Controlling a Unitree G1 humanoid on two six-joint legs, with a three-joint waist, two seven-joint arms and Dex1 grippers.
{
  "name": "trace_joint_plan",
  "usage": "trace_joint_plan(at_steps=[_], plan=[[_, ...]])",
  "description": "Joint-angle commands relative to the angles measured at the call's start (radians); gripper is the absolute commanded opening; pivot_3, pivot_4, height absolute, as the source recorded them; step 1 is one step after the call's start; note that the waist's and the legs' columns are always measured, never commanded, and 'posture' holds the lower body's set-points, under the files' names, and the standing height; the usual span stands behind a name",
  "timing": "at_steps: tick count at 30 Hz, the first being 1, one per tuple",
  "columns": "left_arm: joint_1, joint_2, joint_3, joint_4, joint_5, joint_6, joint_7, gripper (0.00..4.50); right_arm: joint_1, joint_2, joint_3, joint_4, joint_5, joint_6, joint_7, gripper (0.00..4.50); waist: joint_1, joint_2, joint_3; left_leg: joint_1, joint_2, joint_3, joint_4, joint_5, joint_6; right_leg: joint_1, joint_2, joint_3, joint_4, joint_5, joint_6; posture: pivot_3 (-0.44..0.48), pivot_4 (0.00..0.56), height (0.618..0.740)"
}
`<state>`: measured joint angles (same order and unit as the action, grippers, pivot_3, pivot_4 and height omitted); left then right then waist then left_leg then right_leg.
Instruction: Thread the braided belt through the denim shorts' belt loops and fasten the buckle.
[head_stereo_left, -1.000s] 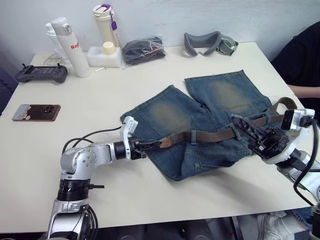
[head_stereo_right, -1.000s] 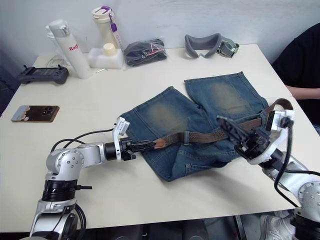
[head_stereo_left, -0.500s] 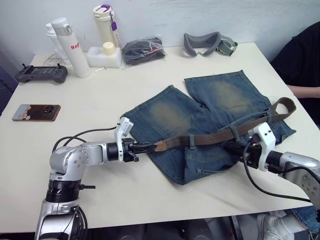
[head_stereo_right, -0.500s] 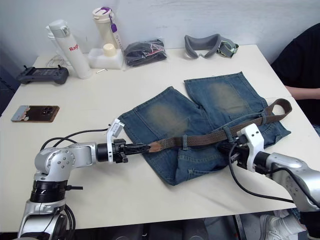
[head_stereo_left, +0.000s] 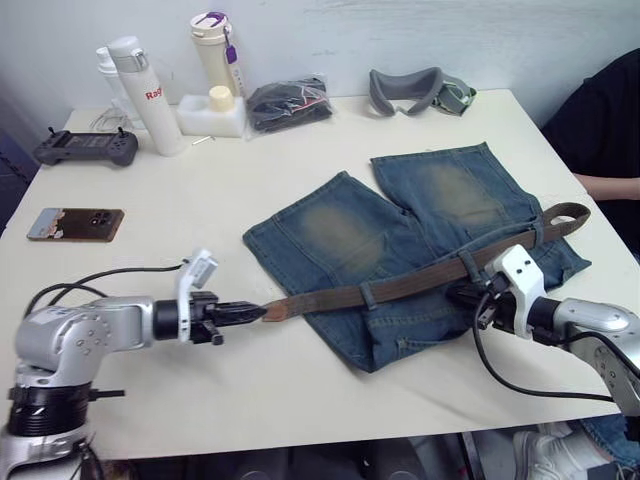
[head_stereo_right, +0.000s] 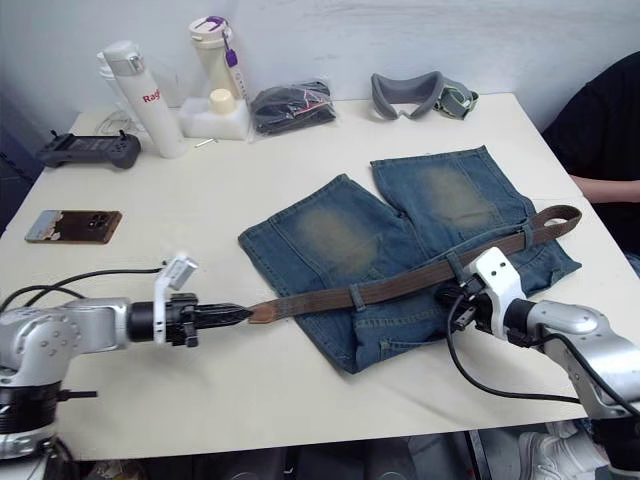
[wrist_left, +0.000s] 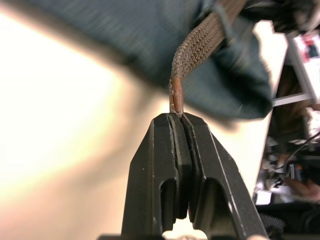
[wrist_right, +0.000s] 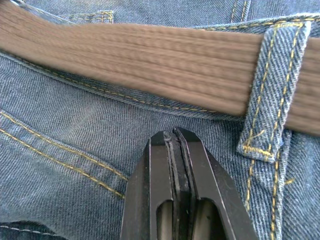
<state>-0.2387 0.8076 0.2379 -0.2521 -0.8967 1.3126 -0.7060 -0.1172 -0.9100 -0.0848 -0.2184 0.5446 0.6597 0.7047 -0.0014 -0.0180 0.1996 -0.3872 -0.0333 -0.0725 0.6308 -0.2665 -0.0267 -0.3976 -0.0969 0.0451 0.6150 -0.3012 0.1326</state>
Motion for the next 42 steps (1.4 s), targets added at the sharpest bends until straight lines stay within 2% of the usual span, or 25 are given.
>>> trace_joint_plan(at_steps=[1, 7, 12, 16, 20, 24, 25, 26, 28, 30, 31, 33, 38, 42], plan=[[0.062, 0.075, 0.071, 0.041, 0.023, -0.045, -0.058, 0.0, 0.0, 0.007, 0.004, 0.022, -0.034, 0.034, -0.002, 0.07, 0.0, 0.0, 0.0, 0.0, 0.001, 0.0, 0.0, 0.0, 0.0, 0.0, 0.0, 0.0, -0.001, -0.001, -0.002, 0.0, 0.15, 0.74], [0.215, 0.206, 0.15, 0.142, 0.071, -0.125, -0.167, 0.0, -0.023, 0.014, 0.013, 0.013, -0.037, 0.064, 0.016, 0.07, -0.002, 0.0, 0.0, 0.0, 0.006, 0.0, -0.002, -0.001, 0.001, 0.0, 0.0, 0.0, -0.005, -0.003, -0.009, 0.0, 0.15, 0.74], [0.335, 0.306, 0.201, 0.317, 0.199, -0.309, -0.269, 0.0, -0.063, 0.027, 0.03, 0.025, -0.045, 0.08, 0.033, 0.07, -0.004, 0.0, 0.0, 0.0, 0.01, 0.0, -0.004, -0.002, 0.0, 0.0, -0.002, 0.002, -0.01, -0.002, -0.013, 0.0, 0.15, 0.74], [0.397, 0.336, 0.219, 0.35, 0.219, -0.353, -0.347, 0.0, -0.089, 0.033, 0.037, 0.026, -0.043, 0.092, 0.043, 0.07, -0.006, 0.0, 0.0, 0.0, 0.013, 0.0, -0.005, -0.003, -0.001, 0.0, -0.002, 0.002, -0.013, -0.001, -0.015, 0.0, 0.15, 0.74], [0.38, 0.322, 0.2, 0.337, 0.243, -0.395, -0.353, 0.0, -0.098, 0.042, 0.018, 0.0, -0.005, 0.121, 0.069, 0.07, -0.006, 0.0, 0.0, 0.001, 0.013, 0.0, -0.007, -0.003, -0.001, 0.0, -0.003, 0.003, -0.014, 0.0, -0.015, 0.0, 0.15, 0.74], [0.322, 0.326, 0.192, 0.307, 0.198, -0.358, -0.398, 1.36, -0.111, 0.039, -0.044, -0.041, 0.089, 0.193, 0.109, 0.0, -0.003, 0.001, 0.0, 0.0, 0.013, 0.0, -0.009, -0.003, -0.001, -0.002, -0.003, 0.003, -0.014, 0.0, -0.015, 0.0, 0.15, 0.74], [0.303, 0.331, 0.192, 0.292, 0.186, -0.353, -0.415, 1.93, -0.115, 0.03, -0.061, -0.051, 0.108, 0.206, 0.122, 0.68, -0.003, 0.001, 0.0, -0.001, 0.013, 0.0, -0.009, -0.003, -0.001, -0.004, -0.003, 0.004, -0.014, 0.0, -0.014, 0.0, 0.15, 0.74], [0.27, 0.335, 0.19, 0.274, 0.17, -0.346, -0.427, 2.32, -0.118, 0.016, -0.081, -0.063, 0.126, 0.215, 0.139, 0.97, -0.003, 0.001, 0.0, -0.003, 0.013, 0.001, -0.009, -0.003, -0.001, -0.007, -0.003, 0.004, -0.014, 0.001, -0.013, 0.0, 0.15, 0.74], [0.205, 0.335, 0.177, 0.241, 0.147, -0.35, -0.455, 3.21, -0.125, -0.007, -0.123, -0.082, 0.167, 0.238, 0.17, 1.88, 0.0, 0.001, 0.001, -0.006, 0.013, 0.001, -0.009, -0.003, -0.001, -0.012, -0.002, 0.004, -0.01, 0.005, -0.005, 0.0, 0.15, 0.74], [0.114, 0.315, 0.143, 0.183, 0.095, -0.354, -0.508, 4.01, -0.124, -0.048, -0.169, -0.105, 0.214, 0.267, 0.214, 2.8, 0.004, 0.003, 0.001, -0.009, 0.012, 0.001, -0.009, -0.003, -0.001, -0.014, -0.001, 0.002, -0.01, 0.007, -0.001, 0.0, 0.15, 0.74], [0.062, 0.299, 0.109, 0.151, 0.074, -0.355, -0.529, 4.5, -0.122, -0.067, -0.193, -0.115, 0.238, 0.283, 0.232, 3.42, 0.003, 0.003, 0.002, -0.01, 0.012, 0.001, -0.009, -0.003, -0.001, -0.014, 0.0, 0.001, -0.01, 0.007, -0.001, 0.0, 0.15, 0.74], [-0.056, 0.241, 0.003, 0.089, 0.075, -0.358, -0.518, 4.5, -0.11, -0.103, -0.221, -0.134, 0.26, 0.29, 0.268, 4.37, 0.005, 0.005, 0.002, -0.011, 0.011, 0.003, -0.008, -0.003, -0.001, -0.014, 0.001, -0.001, -0.01, 0.007, -0.001, 0.0, 0.15, 0.74], [-0.36, 0.016, -0.218, 0.03, 0.087, -0.348, -0.448, 4.5, -0.049, -0.179, -0.254, -0.18, 0.258, 0.282, 0.326, 4.44, 0.004, 0.005, 0.002, -0.014, 0.009, 0.006, -0.001, -0.003, 0.0, -0.015, 0.004, -0.003, -0.007, 0.008, 0.001, 0.0, 0.15, 0.74], [-0.519, -0.191, -0.42, 0.07, 0.219, -0.448, -0.401, 4.5, 0.035, -0.236, -0.305, -0.235, 0.237, 0.277, 0.35, 4.44, 0.001, 0.004, 0.003, -0.016, 0.006, 0.007, 0.005, -0.003, 0.0, -0.014, 0.006, -0.003, -0.004, 0.01, 0.004, 0.0, 0.15, 0.74]])
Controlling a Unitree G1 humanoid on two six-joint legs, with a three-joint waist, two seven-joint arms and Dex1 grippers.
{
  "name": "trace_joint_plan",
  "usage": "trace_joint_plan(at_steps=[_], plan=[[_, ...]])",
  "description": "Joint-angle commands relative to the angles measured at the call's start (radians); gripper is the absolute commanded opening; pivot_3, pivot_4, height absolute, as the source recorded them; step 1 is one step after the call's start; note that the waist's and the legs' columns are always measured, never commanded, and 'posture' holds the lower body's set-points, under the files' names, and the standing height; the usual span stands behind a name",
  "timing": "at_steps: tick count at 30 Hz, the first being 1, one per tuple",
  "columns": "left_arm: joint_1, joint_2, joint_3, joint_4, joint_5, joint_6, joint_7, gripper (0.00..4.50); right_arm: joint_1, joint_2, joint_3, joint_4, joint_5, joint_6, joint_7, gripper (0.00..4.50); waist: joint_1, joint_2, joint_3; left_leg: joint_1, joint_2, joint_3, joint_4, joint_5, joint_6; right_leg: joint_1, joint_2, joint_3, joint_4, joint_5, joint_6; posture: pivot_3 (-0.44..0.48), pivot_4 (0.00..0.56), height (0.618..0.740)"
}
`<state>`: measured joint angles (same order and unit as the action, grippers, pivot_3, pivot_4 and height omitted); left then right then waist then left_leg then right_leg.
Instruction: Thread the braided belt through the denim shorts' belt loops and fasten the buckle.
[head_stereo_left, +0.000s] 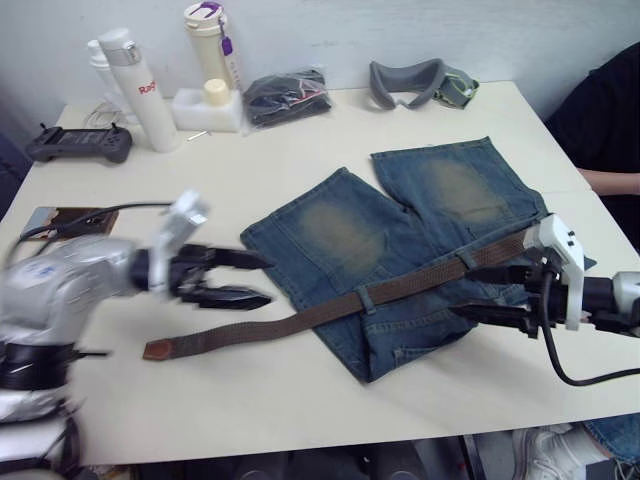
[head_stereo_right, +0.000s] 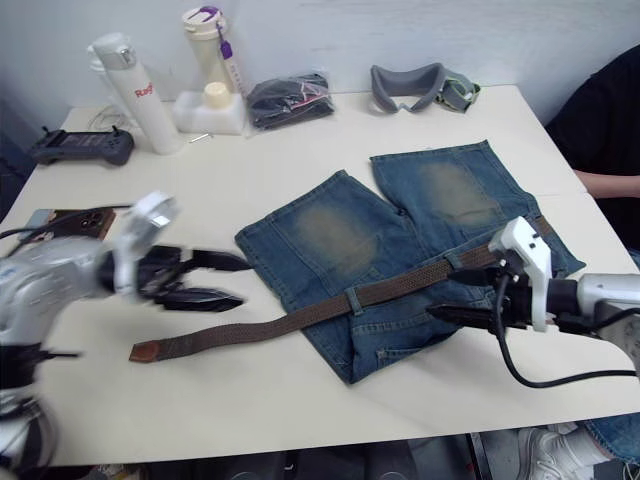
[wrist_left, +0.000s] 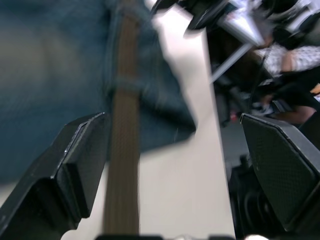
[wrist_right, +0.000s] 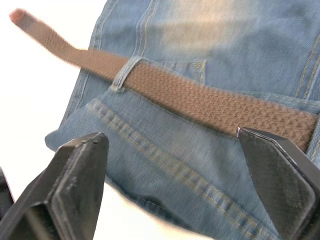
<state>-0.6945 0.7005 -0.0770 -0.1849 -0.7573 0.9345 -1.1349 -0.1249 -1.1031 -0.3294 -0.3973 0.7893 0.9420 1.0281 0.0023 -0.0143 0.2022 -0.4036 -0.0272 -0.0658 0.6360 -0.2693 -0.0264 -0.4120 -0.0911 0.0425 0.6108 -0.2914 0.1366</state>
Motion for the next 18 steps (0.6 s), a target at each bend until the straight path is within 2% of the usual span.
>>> trace_joint_plan(at_steps=[1, 3, 6, 9, 11, 14, 18], plan=[[-0.082, -0.13, -0.143, 0.021, 0.101, -0.093, 0.028, 4.5, 0.071, -0.058, -0.072, -0.072, -0.016, -0.004, 0.035, 4.44, -0.004, 0.0, 0.0, 0.0, 0.0, 0.001, 0.0, 0.0, 0.0, 0.0, 0.0, 0.001, 0.0, 0.0, 0.001, 0.0, 0.15, 0.74], [-0.099, -0.218, -0.218, 0.051, 0.156, -0.172, 0.014, 4.5, 0.133, -0.084, -0.101, -0.103, -0.031, 0.003, 0.044, 4.44, -0.001, 0.0, 0.0, 0.001, -0.001, 0.001, 0.001, 0.001, 0.001, 0.001, 0.0, 0.001, 0.0, 0.001, 0.001, 0.0, 0.15, 0.74], [-0.117, -0.298, -0.343, 0.079, 0.233, -0.228, -0.02, 4.5, 0.222, -0.107, -0.144, -0.14, -0.061, 0.009, 0.05, 4.44, -0.003, -0.001, 0.0, 0.001, 0.0, 0.001, 0.003, 0.001, 0.001, 0.001, 0.002, 0.003, 0.001, 0.001, 0.002, 0.0, 0.15, 0.74], [-0.132, -0.363, -0.45, 0.085, 0.281, -0.199, -0.009, 4.5, 0.29, -0.104, -0.205, -0.178, -0.075, 0.034, 0.038, 4.44, 0.001, 0.0, 0.0, 0.0, 0.001, 0.001, 0.007, 0.001, 0.002, 0.001, 0.003, 0.003, 0.002, 0.001, 0.002, 0.0, 0.15, 0.74], [-0.142, -0.391, -0.5, 0.112, 0.334, -0.196, 0.013, 4.5, 0.323, -0.097, -0.245, -0.197, -0.09, 0.044, 0.027, 4.44, 0.007, 0.0, 0.0, -0.001, 0.001, 0.001, 0.01, 0.001, 0.002, 0.001, 0.004, 0.004, 0.002, 0.001, 0.002, 0.0, 0.15, 0.74], [-0.161, -0.412, -0.584, 0.233, 0.503, -0.322, 0.071, 4.5, 0.352, -0.088, -0.283, -0.215, -0.107, 0.055, 0.009, 4.44, 0.012, -0.001, 0.001, -0.001, 0.001, 0.001, 0.012, 0.0, 0.003, 0.003, 0.005, 0.006, 0.002, 0.002, 0.004, 0.0, 0.15, 0.74], [-0.153, -0.418, -0.622, 0.347, 0.598, -0.397, 0.066, 4.5, 0.352, -0.08, -0.287, -0.218, -0.12, 0.051, -0.012, 4.44, 0.016, -0.001, 0.001, 0.0, 0.002, 0.001, 0.012, 0.0, 0.003, 0.002, 0.006, 0.007, 0.002, 0.002, 0.004, 0.0, 0.15, 0.74]])
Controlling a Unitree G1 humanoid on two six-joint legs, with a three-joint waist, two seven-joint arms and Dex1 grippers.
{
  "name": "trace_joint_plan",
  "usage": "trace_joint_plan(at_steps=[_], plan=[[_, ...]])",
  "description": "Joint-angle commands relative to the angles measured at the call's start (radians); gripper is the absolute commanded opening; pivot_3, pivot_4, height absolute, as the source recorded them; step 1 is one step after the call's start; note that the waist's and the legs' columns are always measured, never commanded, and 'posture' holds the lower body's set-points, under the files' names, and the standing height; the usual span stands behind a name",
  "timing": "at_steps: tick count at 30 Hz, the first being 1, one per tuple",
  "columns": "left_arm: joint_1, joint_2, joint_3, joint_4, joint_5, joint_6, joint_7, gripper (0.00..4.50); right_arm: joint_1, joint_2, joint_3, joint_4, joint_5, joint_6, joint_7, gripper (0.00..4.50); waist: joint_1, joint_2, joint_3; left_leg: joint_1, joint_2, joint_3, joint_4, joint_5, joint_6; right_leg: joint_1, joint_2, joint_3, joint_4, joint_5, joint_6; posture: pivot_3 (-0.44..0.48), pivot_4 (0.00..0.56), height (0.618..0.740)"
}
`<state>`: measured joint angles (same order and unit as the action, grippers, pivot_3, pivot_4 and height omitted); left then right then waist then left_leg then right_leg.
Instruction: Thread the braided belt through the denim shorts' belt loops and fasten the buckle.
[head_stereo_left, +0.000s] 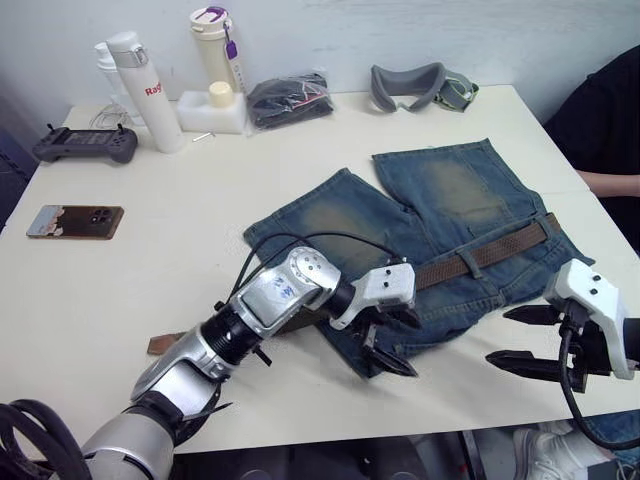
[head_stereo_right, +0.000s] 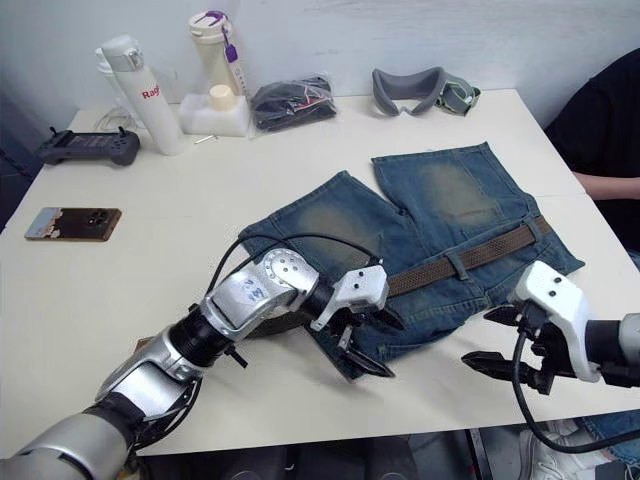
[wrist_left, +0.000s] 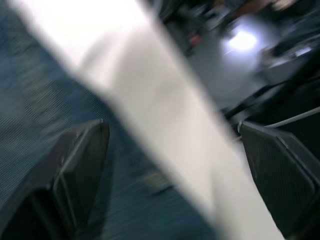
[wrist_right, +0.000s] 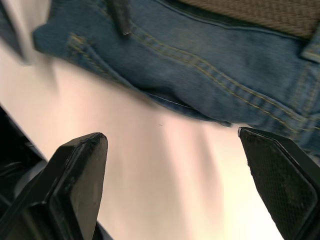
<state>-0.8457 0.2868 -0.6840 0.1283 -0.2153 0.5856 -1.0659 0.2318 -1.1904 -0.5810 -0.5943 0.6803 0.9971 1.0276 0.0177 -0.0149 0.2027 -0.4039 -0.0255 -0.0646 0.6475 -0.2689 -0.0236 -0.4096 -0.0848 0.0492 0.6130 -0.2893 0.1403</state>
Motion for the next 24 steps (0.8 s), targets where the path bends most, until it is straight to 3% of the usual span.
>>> trace_joint_plan(at_steps=[1, 4, 6, 7, 11, 12, 21, 24], plan=[[0.005, -0.002, -0.009, 0.038, 0.06, -0.044, -0.009, 4.24, -0.01, 0.006, -0.029, -0.018, -0.015, -0.009, -0.016, 4.48, 0.004, 0.0, 0.0, 0.0, 0.0, 0.0, 0.0, 0.0, 0.0, 0.0, 0.0, 0.0, 0.0, 0.0, 0.0, 0.0, 0.15, 0.74], [0.022, 0.027, 0.001, 0.031, 0.076, -0.045, -0.035, 3.23, -0.041, 0.0, -0.002, 0.002, -0.029, -0.026, -0.025, 4.5, 0.005, 0.0, 0.0, 0.0, 0.001, 0.0, 0.0, 0.0, 0.0, 0.0, 0.0, 0.0, 0.0, 0.0, 0.0, 0.0, 0.15, 0.74], [0.029, 0.055, 0.021, 0.026, 0.08, -0.042, -0.046, 2.16, -0.072, -0.004, 0.027, 0.021, -0.036, -0.041, -0.033, 4.5, 0.004, 0.0, 0.0, 0.0, 0.002, 0.0, 0.0, 0.0, 0.0, 0.0, 0.001, 0.001, 0.0, 0.0, 0.0, 0.0, 0.15, 0.74], [0.031, 0.072, 0.037, 0.024, 0.08, -0.039, -0.05, 1.99, -0.088, -0.006, 0.043, 0.03, -0.039, -0.048, -0.036, 4.5, 0.001, 0.0, 0.0, 0.001, 0.002, 0.0, 0.0, 0.0, 0.0, 0.0, 0.002, 0.001, 0.0, 0.0, 0.0, 0.0, 0.15, 0.74], [0.032, 0.159, 0.102, 0.035, 0.087, -0.058, -0.081, 0.22, -0.155, -0.007, 0.112, 0.063, -0.053, -0.073, -0.044, 4.5, -0.004, 0.0, 0.0, 0.001, 0.004, 0.0, 0.0, 0.0, 0.0, 0.0, 0.004, 0.001, 0.002, 0.0, -0.001, 0.0, 0.15, 0.74], [0.032, 0.186, 0.116, 0.047, 0.095, -0.075, -0.089, 0.06, -0.171, -0.006, 0.129, 0.071, -0.057, -0.079, -0.045, 4.5, -0.007, 0.0, 0.0, 0.002, 0.004, 0.0, 0.0, 0.0, 0.0, 0.0, 0.004, 0.001, 0.003, -0.001, -0.002, 0.0, 0.15, 0.74], [-0.001, 0.496, 0.275, 0.443, 0.154, -0.477, -0.218, 0.06, -0.313, 0.024, 0.265, 0.142, -0.086, -0.141, -0.062, 4.5, -0.032, 0.0, 0.0, 0.007, 0.005, 0.002, -0.002, 0.0, -0.001, -0.002, 0.005, 0.002, 0.009, -0.004, -0.007, 0.0, 0.15, 0.74], [-0.016, 0.547, 0.307, 0.548, 0.171, -0.573, -0.246, 0.06, -0.359, 0.046, 0.304, 0.165, -0.095, -0.157, -0.068, 4.5, -0.044, 0.0, 0.0, 0.008, 0.007, 0.002, -0.003, -0.001, -0.001, -0.002, 0.005, 0.001, 0.01, -0.005, -0.009, 0.0, 0.15, 0.74]])
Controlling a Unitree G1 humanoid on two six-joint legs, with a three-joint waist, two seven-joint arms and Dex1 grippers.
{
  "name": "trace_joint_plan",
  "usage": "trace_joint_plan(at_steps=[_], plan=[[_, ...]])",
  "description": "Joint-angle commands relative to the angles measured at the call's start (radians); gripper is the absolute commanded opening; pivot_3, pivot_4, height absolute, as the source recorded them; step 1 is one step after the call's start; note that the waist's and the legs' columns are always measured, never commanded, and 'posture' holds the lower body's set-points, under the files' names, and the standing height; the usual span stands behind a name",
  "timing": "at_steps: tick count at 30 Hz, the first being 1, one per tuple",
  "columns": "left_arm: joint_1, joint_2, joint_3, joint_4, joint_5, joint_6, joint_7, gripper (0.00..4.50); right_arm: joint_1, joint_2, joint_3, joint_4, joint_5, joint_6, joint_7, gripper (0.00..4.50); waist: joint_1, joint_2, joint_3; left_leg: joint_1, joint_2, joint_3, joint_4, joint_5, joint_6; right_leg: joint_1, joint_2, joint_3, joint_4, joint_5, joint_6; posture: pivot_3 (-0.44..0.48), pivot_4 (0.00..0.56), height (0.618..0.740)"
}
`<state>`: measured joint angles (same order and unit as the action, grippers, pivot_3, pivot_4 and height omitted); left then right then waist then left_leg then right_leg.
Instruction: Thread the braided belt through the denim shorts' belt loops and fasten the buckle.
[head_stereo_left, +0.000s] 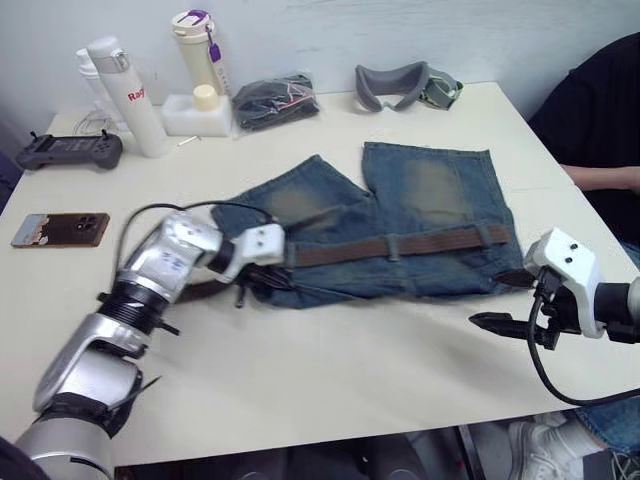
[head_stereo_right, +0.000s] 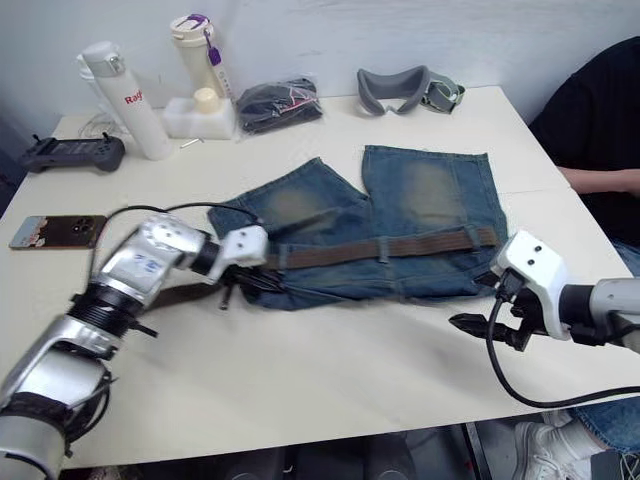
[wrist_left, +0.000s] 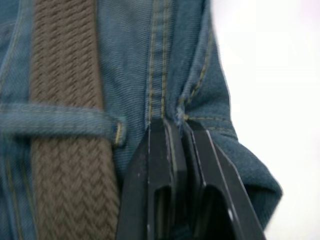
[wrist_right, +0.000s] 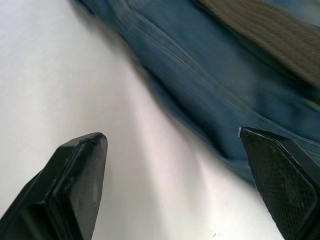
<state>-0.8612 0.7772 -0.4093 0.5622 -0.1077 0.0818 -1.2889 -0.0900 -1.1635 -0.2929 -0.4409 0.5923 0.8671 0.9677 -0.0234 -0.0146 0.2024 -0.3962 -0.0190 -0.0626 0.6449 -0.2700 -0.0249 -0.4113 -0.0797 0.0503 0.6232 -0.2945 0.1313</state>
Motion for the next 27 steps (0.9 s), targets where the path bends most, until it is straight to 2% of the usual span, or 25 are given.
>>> trace_joint_plan(at_steps=[1, 6, 11, 14, 17, 20, 21, 24, 27], plan=[[-0.001, 0.08, 0.052, 0.142, 0.06, -0.084, -0.038, 0.06, -0.064, 0.033, 0.034, 0.023, -0.008, -0.033, -0.014, 4.5, -0.005, 0.0, 0.0, 0.0, 0.0, 0.0, 0.0, 0.0, 0.0, 0.0, 0.0, 0.0, 0.0, 0.0, 0.0, 0.0, 0.15, 0.74], [0.044, 0.131, 0.13, 0.171, 0.033, -0.107, -0.082, 0.06, -0.158, 0.094, 0.091, 0.075, -0.008, -0.048, -0.019, 4.5, -0.006, 0.0, 0.0, 0.0, 0.0, 0.001, -0.001, -0.001, 0.0, -0.002, 0.0, 0.001, 0.002, -0.001, -0.001, 0.0, 0.15, 0.74], [0.142, 0.095, 0.235, 0.002, -0.087, 0.094, -0.102, 0.06, -0.231, 0.13, 0.144, 0.152, -0.048, -0.096, -0.022, 4.5, -0.003, 0.0, 0.0, -0.001, 0.001, 0.002, 0.002, -0.002, 0.0, -0.002, 0.0, 0.001, 0.003, -0.001, 0.0, 0.0, 0.15, 0.74], [0.196, 0.093, 0.292, -0.142, -0.172, 0.258, -0.108, 1.18, -0.266, 0.146, 0.164, 0.186, -0.063, -0.115, -0.017, 4.5, -0.004, 0.0, 0.0, -0.001, 0.0, 0.002, 0.002, -0.003, 0.0, -0.002, 0.0, 0.002, 0.004, -0.001, 0.0, 0.0, 0.15, 0.74], [0.225, 0.117, 0.34, -0.246, -0.24, 0.392, -0.114, 2.55, -0.288, 0.156, 0.173, 0.208, -0.068, -0.127, -0.008, 4.5, -0.001, 0.0, 0.0, -0.003, 0.0, 0.0, 0.003, -0.003, 0.0, -0.003, 0.0, 0.001, 0.004, -0.001, 0.0, 0.0, 0.15, 0.74], [0.212, 0.147, 0.406, -0.282, -0.302, 0.51, -0.106, 4.05, -0.319, 0.181, 0.168, 0.234, -0.053, -0.124, -0.006, 4.5, -0.002, 0.0, 0.0, -0.004, 0.0, -0.001, 0.003, -0.003, 0.0, -0.003, 0.0, 0.0, 0.005, -0.001, 0.0, 0.0, 0.15, 0.74], [0.195, 0.154, 0.439, -0.276, -0.333, 0.556, -0.102, 4.4, -0.333, 0.196, 0.163, 0.246, -0.042, -0.115, -0.009, 4.5, -0.003, 0.0, 0.0, -0.004, 0.0, -0.001, 0.003, -0.003, 0.0, -0.003, 0.0, 0.0, 0.004, -0.001, 0.0, 0.0, 0.15, 0.74], [0.128, 0.138, 0.522, -0.226, -0.393, 0.675, -0.033, 4.46, -0.372, 0.24, 0.159, 0.295, -0.038, -0.095, -0.033, 4.5, -0.003, 0.0, 0.0, -0.004, 0.0, -0.001, 0.003, -0.003, 0.0, -0.004, 0.0, -0.001, 0.005, -0.001, 0.0, 0.0, 0.15, 0.74], [0.093, 0.095, 0.529, -0.172, -0.362, 0.728, 0.089, 4.46, -0.427, 0.301, 0.178, 0.393, -0.079, -0.085, -0.102, 4.5, -0.004, 0.0, 0.0, -0.004, 0.0, -0.001, 0.003, -0.003, 0.0, -0.004, 0.0, -0.001, 0.005, -0.001, 0.0, 0.0, 0.15, 0.74]])
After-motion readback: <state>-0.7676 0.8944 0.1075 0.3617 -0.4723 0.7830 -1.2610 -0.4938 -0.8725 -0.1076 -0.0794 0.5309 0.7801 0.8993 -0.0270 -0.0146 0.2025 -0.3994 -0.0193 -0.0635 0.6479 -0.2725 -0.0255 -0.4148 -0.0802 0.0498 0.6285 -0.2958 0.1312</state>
